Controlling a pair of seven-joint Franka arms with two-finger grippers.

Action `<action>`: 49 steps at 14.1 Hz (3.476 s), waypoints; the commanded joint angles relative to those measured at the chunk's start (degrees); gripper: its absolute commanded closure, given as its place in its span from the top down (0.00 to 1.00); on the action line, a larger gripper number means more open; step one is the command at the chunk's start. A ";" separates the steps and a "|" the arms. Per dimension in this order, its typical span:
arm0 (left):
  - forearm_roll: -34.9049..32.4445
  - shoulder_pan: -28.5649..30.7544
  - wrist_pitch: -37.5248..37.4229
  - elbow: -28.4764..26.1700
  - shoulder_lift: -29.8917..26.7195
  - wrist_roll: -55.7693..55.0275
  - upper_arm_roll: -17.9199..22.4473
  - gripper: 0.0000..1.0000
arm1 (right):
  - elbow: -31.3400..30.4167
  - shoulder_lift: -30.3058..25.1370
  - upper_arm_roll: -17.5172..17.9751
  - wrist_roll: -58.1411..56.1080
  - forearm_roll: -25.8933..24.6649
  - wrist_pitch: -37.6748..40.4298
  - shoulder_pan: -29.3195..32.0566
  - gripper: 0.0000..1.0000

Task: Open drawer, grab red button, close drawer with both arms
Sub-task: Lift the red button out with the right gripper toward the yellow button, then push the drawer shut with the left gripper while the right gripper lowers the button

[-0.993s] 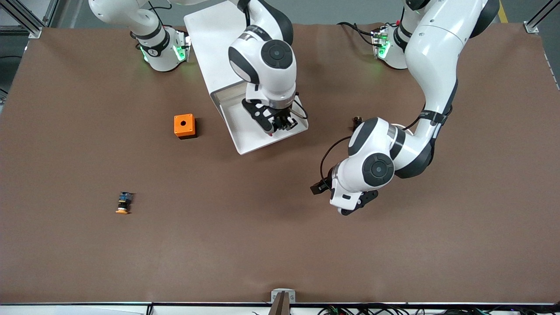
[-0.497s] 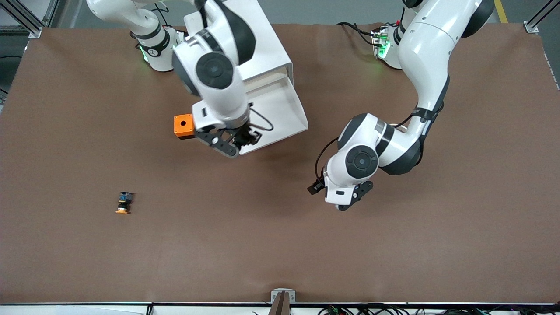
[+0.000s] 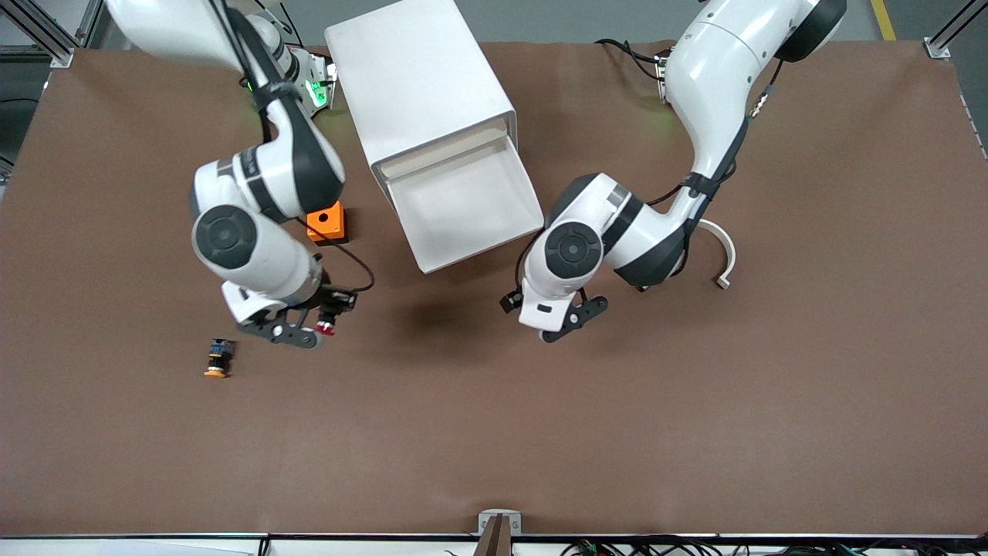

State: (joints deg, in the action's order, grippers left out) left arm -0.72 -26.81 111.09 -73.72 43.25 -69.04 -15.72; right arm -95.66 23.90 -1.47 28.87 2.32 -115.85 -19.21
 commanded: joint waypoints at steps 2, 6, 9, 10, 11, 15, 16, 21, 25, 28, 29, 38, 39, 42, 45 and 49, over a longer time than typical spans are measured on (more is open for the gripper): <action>-0.95 -3.06 0.53 -1.16 -1.42 -0.75 -0.01 1.00 | -3.74 2.72 1.12 -12.23 -0.56 -6.57 8.29 0.01; -0.69 -5.18 0.53 -1.07 -1.33 -0.66 -0.01 1.00 | -3.66 6.68 1.12 -15.42 -2.76 -11.49 12.00 0.01; -0.60 -6.76 0.53 -1.25 -1.16 -0.75 -0.01 1.00 | -3.66 9.75 1.12 -15.51 -2.85 -15.35 13.23 0.01; -0.60 -7.11 0.53 -1.25 -1.15 -0.66 -0.01 1.00 | -3.66 10.81 1.12 -15.59 -3.55 -17.02 13.67 0.01; -0.51 -7.90 0.53 -1.25 -1.07 -0.66 -0.10 1.00 | -3.66 11.69 1.12 -15.59 -4.68 -18.00 14.11 0.01; -0.16 -10.45 0.44 -1.34 -0.80 -0.66 -0.10 1.00 | -3.57 12.92 1.21 -16.64 -5.66 -19.58 15.17 0.01; 0.71 -11.15 0.53 -1.34 -0.72 -0.66 -0.10 1.00 | -3.57 13.36 1.21 -17.34 -5.66 -20.37 15.69 0.01; 5.89 -12.21 0.44 -1.34 -0.80 -0.66 -0.10 1.00 | -4.35 13.90 1.21 -18.32 -5.57 -20.55 16.92 0.02; 10.98 -13.35 0.44 -1.42 -0.71 -0.66 -0.10 1.00 | -5.41 13.72 1.38 -18.23 -5.40 -20.55 16.66 0.02; 14.68 -13.88 0.53 -2.03 -0.63 -0.84 -0.10 1.00 | -6.02 13.63 1.38 -18.14 -5.31 -20.47 16.58 0.02; 15.82 -14.15 0.53 -2.39 -0.63 -0.84 -0.10 1.00 | -6.64 13.55 1.47 -18.14 -5.22 -20.73 16.40 0.02; 23.66 -16.17 0.53 -3.27 0.07 -0.84 -0.10 1.00 | -6.91 13.37 1.56 -18.23 -5.22 -21.43 16.49 1.00; 23.66 -16.26 0.53 -3.27 0.16 -0.84 -0.10 1.00 | -6.65 13.28 1.56 -18.23 -5.22 -21.35 16.49 1.00; 23.66 -16.78 0.53 -3.27 0.25 -0.84 -0.10 1.00 | -5.94 12.84 1.56 -18.14 -5.22 -21.00 16.31 1.00; 23.48 -16.08 0.53 -3.01 -0.36 -0.92 -0.01 1.00 | -5.77 10.65 1.65 -18.23 -5.22 -20.82 16.05 1.00; 23.22 -14.60 0.53 -2.74 -3.34 -0.93 0.69 1.00 | -5.15 5.39 1.73 -18.14 -5.22 -12.94 15.43 1.00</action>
State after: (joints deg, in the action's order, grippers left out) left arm 21.67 -42.38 111.72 -75.77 42.93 -69.19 -15.74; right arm -100.15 33.24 -0.17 10.81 -2.04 -132.95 -3.79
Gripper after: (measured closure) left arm 0.000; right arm 0.000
